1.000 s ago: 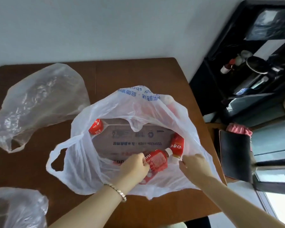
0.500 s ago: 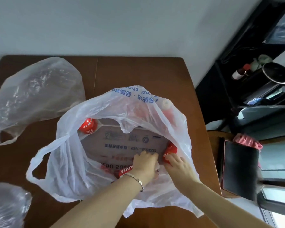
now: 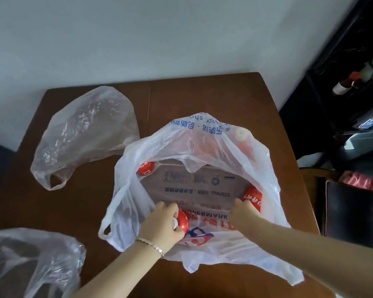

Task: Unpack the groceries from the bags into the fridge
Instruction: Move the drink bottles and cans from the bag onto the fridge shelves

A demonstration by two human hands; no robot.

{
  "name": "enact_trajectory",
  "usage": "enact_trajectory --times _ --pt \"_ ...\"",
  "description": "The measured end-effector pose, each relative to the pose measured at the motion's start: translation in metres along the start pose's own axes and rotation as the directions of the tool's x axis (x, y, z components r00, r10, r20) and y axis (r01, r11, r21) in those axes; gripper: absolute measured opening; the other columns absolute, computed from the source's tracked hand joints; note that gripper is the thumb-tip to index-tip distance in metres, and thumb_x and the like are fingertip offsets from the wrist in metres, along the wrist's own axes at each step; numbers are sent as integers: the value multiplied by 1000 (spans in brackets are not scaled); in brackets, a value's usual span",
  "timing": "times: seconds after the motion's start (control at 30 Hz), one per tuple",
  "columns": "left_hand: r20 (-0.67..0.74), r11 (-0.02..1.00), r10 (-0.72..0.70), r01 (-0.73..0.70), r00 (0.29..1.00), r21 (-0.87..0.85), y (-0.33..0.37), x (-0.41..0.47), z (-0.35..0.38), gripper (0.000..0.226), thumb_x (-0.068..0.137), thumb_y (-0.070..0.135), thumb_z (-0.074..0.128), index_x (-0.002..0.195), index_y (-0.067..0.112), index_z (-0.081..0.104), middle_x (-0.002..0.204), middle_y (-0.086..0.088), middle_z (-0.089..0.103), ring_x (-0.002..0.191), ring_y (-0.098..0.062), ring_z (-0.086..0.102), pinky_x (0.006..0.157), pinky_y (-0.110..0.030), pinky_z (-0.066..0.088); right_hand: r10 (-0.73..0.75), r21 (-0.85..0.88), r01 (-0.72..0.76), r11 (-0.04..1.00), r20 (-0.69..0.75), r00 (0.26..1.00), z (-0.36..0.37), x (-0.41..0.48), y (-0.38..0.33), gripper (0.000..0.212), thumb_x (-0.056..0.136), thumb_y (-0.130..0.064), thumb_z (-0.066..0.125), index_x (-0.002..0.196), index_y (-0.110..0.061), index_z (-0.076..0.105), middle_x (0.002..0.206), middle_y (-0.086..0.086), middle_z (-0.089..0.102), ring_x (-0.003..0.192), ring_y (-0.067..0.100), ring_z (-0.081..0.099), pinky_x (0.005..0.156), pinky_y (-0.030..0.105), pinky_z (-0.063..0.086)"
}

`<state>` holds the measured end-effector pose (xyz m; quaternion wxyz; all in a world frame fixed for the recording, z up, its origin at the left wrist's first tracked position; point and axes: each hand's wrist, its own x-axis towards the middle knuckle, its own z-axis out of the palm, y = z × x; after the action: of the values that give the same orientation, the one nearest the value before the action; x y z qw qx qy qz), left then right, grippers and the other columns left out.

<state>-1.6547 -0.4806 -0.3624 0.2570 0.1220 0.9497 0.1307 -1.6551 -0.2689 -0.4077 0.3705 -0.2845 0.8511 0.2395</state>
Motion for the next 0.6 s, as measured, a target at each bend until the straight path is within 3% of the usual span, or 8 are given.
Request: enact_trajectory --times 0.1,0.23,0.3,0.4,0.5,0.6 --pt "-59 999 30 -28 998 39 3 -3 7 23 87 35 57 102 24 44 116 3 44 99 -13 55 80 -15 45 231 396 -144 907 -180 956 -21 -19 8 36 90 -10 58 126 -10 52 128 10 49 116 24 47 96 34 45" --pt "-119 987 92 -75 989 145 7 0 15 35 89 43 48 118 24 46 121 2 44 102 -14 54 82 -21 52 460 841 -95 533 -194 866 -33 -30 -7 24 86 -20 61 110 -19 63 114 0 55 101 20 56 83 27 47" --pt "-115 978 124 -102 986 182 7 1 17 46 84 55 48 118 24 45 119 2 43 104 -15 52 82 -24 51 443 920 -9 393 -181 878 -37 -30 -24 26 80 -26 67 106 -21 65 106 -3 54 96 18 58 78 24 46" --pt "-69 958 204 -184 977 221 6 3 17 70 71 75 50 121 27 40 118 5 48 102 -14 55 83 -26 48 403 923 99 372 -257 878 -47 -23 -41 30 80 -22 65 110 -18 63 109 -1 56 100 19 58 83 25 46" --pt "-24 936 238 -223 971 273 11 10 15 85 72 76 50 135 24 30 124 2 53 104 -17 60 84 -28 47 385 947 195 256 -285 878 -56 -23 -35 43 79 -12 62 120 -19 53 113 -1 62 98 14 59 78 20 45" --pt "-43 893 294 -258 955 368 17 16 12 78 84 70 37 144 25 17 122 -4 57 99 -22 63 79 -28 47 313 965 183 190 -236 920 -55 -31 -25 59 79 -5 58 132 -23 37 117 -2 63 88 12 60 68 17 48"
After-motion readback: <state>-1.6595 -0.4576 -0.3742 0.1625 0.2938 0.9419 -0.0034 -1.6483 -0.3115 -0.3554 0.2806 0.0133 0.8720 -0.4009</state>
